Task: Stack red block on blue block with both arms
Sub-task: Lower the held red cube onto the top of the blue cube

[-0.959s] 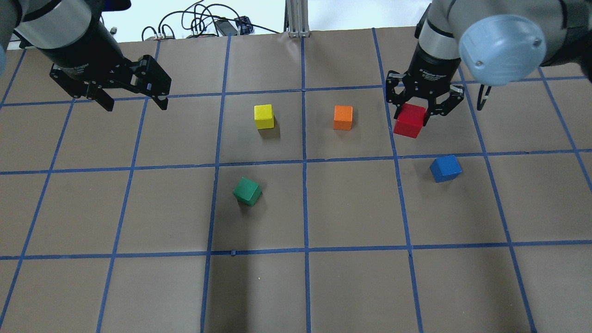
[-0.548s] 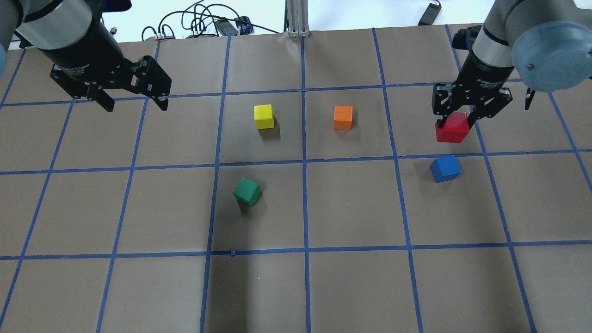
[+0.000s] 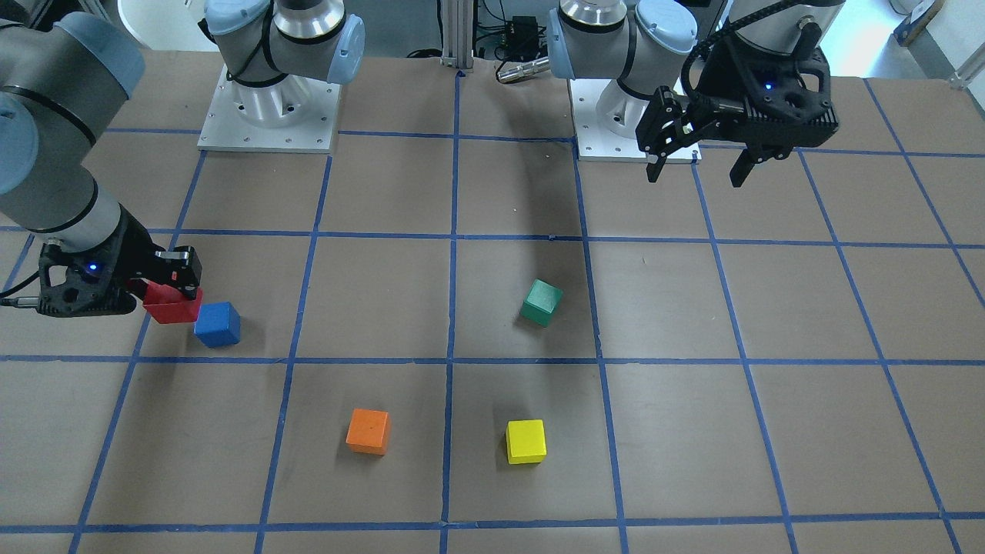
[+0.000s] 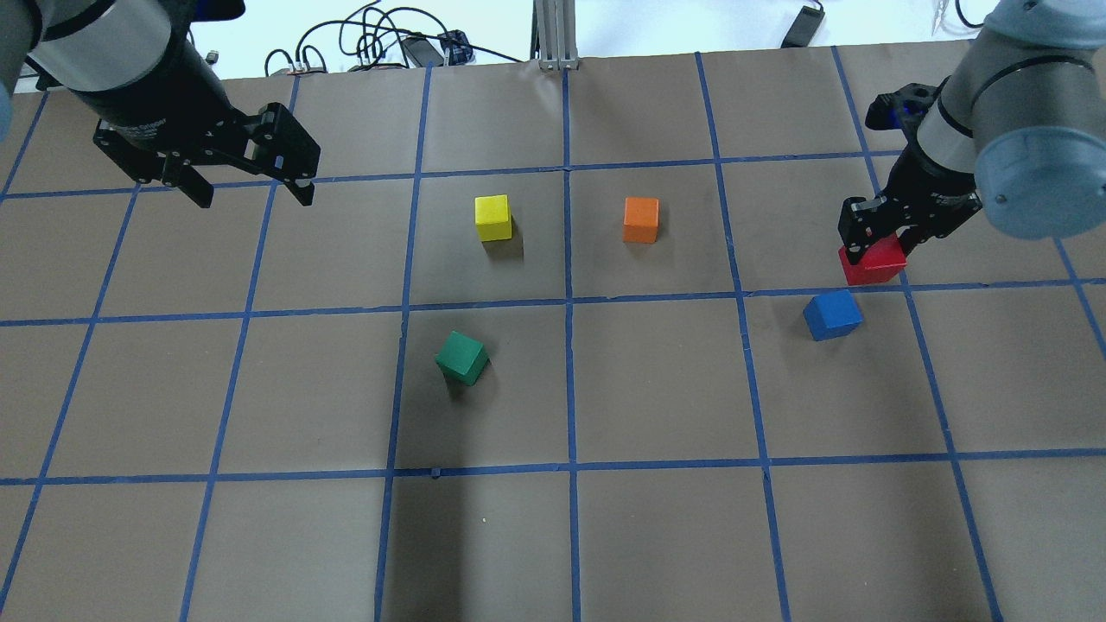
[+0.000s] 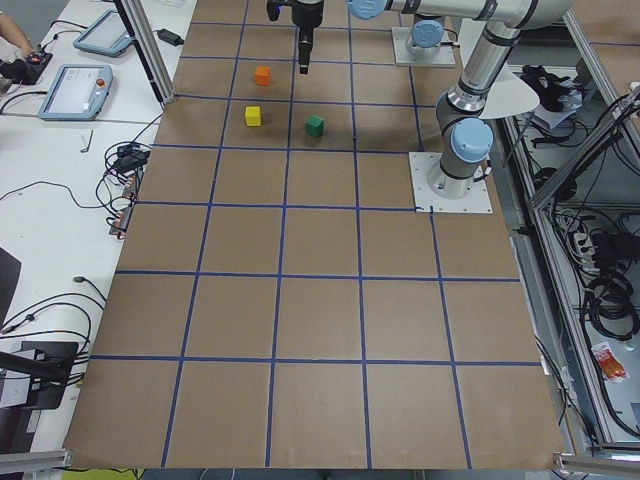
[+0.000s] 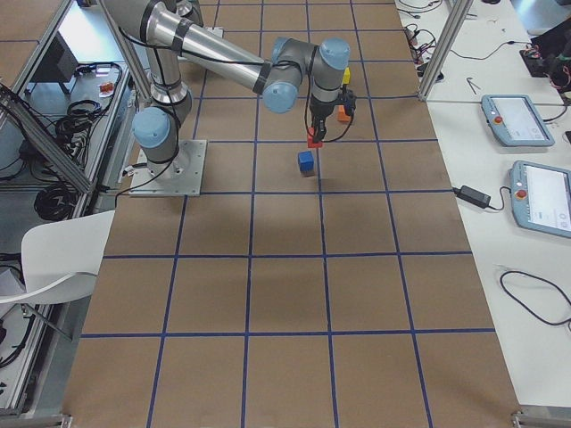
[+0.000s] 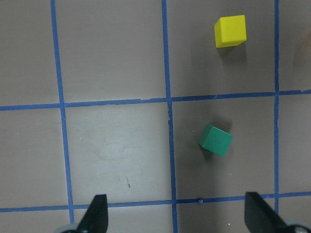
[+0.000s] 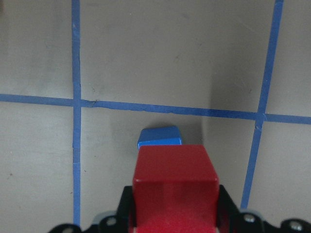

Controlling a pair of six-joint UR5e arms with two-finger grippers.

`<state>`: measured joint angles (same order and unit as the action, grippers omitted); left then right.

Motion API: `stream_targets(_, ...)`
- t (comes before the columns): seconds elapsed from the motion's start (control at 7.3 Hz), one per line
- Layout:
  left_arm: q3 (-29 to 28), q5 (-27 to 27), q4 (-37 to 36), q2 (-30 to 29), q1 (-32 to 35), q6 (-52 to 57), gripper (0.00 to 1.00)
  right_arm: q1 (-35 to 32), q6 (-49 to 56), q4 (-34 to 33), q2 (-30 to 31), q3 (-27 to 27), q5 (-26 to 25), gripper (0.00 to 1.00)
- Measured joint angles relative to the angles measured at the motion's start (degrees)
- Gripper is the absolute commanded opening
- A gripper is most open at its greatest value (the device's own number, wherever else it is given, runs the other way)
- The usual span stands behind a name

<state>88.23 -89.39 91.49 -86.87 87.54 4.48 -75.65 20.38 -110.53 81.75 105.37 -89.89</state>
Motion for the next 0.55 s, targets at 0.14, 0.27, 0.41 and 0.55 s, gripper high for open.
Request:
stream_targets(0.14, 0.03, 0.0, 0.0, 0.01, 0.0, 0.0, 1.0, 0.03, 2.59, -2.03, 0.11, 1.68, 0.04, 0.0)
stream_targets(0.27, 0.09, 0.0, 0.0, 0.05, 0.0, 0.0, 1.0, 0.05, 3.88, -3.8, 0.13, 3.28, 0.1, 0.0)
stream_targets(0.41, 0.09, 0.0, 0.0, 0.08, 0.0, 0.0, 1.0, 0.06, 4.28, -5.58, 0.14, 4.68, 0.14, 0.0)
stream_targets(0.55, 0.2, -0.02, 0.0, 0.13, 0.0, 0.02, 1.0, 0.06, 4.35, -7.23, 0.05, 5.86, 0.27, 0.0)
